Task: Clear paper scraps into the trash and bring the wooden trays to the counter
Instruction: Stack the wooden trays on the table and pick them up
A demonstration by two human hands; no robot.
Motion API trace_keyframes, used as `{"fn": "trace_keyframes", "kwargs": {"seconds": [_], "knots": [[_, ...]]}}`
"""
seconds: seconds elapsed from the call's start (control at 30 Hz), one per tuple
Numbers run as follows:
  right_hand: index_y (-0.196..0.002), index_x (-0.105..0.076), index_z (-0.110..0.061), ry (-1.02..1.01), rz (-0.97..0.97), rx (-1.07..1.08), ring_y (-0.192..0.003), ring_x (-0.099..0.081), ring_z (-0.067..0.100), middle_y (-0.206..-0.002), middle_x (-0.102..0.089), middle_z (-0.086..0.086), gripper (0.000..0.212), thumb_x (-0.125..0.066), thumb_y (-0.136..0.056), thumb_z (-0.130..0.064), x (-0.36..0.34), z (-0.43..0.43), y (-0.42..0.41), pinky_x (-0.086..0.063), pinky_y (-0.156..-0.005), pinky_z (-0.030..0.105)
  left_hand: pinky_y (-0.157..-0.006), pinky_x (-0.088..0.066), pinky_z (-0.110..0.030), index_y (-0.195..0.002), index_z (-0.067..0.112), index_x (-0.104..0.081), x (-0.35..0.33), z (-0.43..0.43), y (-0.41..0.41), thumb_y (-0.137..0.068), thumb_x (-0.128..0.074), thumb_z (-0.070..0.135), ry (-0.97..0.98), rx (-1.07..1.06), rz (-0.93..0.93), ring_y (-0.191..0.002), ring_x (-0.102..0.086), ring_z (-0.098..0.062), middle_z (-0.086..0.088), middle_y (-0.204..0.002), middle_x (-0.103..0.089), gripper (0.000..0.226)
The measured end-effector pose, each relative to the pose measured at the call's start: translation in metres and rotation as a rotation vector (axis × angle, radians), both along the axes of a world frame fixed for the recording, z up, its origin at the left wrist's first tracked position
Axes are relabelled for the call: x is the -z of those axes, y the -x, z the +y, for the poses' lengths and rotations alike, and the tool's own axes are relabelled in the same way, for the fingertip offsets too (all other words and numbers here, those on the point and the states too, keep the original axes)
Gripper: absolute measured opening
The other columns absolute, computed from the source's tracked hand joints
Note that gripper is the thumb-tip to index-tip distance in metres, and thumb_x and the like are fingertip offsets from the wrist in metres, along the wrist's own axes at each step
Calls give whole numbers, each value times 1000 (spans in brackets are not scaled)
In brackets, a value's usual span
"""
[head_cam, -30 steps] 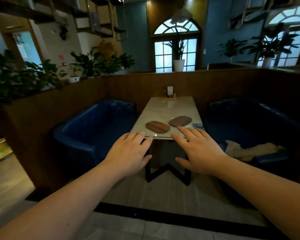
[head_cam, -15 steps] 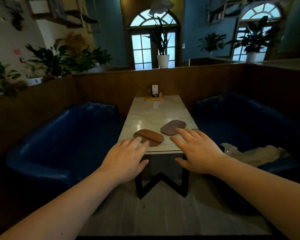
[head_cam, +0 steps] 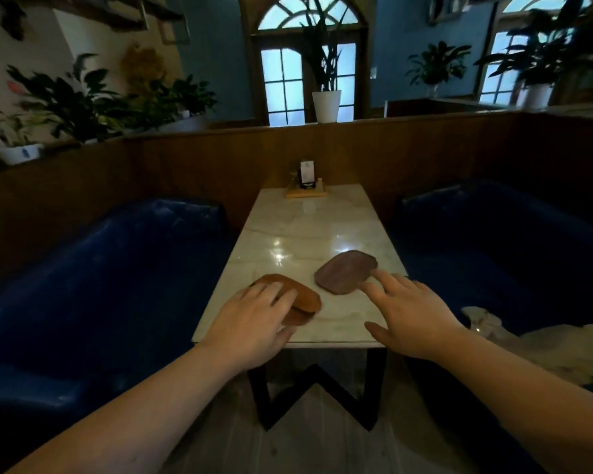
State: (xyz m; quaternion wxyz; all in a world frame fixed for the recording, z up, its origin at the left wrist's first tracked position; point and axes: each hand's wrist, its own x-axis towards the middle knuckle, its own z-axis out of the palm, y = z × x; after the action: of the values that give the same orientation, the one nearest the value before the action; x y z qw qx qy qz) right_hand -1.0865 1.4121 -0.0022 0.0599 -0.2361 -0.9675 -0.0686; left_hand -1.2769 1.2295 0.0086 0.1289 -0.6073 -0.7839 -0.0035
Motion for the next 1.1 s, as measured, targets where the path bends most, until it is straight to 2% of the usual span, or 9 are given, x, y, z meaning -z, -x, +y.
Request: {"fn": "trace_keyframes", "kwargs": {"seconds": [0.23, 0.53, 0.73, 0.9, 1.0, 1.1], "knots": [[-141, -31, -27, 41, -40, -32, -130, -41, 26, -151, -32, 4, 63, -46, -87, -56, 10, 112, 46, -44, -99, 42, -105, -37, -39, -142, 25, -28, 15, 109, 53, -89, -42, 53, 19, -48, -54, -131, -38, -22, -3, -148, -37, 61], [-140, -30, -28, 148, -64, 34, -129, -42, 26, -148, -35, 5, 64, -47, -85, -55, 52, 210, 101, -43, -100, 44, -103, -37, -37, -142, 26, -30, 60, 215, 113, -89, -40, 54, 60, -61, -150, -129, -42, -22, -2, -147, -40, 60], [-138, -35, -27, 159, -96, 94, -123, -49, 25, -144, -42, 3, 61, -51, -85, -53, 81, 275, 142, -47, -95, 41, -86, -51, -39, -138, 23, -34, 100, 286, 176, -89, -41, 51, 121, -8, -225, -115, -50, -22, -1, -132, -49, 57], [-140, -30, -29, 227, -203, 207, -127, -45, 26, -146, -38, 3, 62, -52, -87, -51, 107, 342, 191, -45, -98, 43, -83, -50, -40, -136, 23, -34, 143, 356, 241, -90, -38, 50, 227, 11, -376, -112, -52, -21, -2, -128, -50, 53], [-141, -29, -29, 267, -223, 251, -130, -42, 26, -149, -35, 4, 63, -53, -87, -50, 114, 364, 208, -43, -100, 45, -81, -50, -39, -137, 24, -34, 161, 376, 263, -90, -39, 51, 285, 53, -391, -108, -53, -21, -1, -123, -53, 55], [-141, -31, -30, 347, -209, 307, -129, -44, 26, -148, -37, 3, 62, -54, -87, -48, 131, 390, 231, -45, -96, 45, -80, -51, -39, -133, 23, -40, 180, 401, 288, -89, -42, 49, 317, 41, -427, -105, -56, -22, -2, -117, -55, 51]]}}
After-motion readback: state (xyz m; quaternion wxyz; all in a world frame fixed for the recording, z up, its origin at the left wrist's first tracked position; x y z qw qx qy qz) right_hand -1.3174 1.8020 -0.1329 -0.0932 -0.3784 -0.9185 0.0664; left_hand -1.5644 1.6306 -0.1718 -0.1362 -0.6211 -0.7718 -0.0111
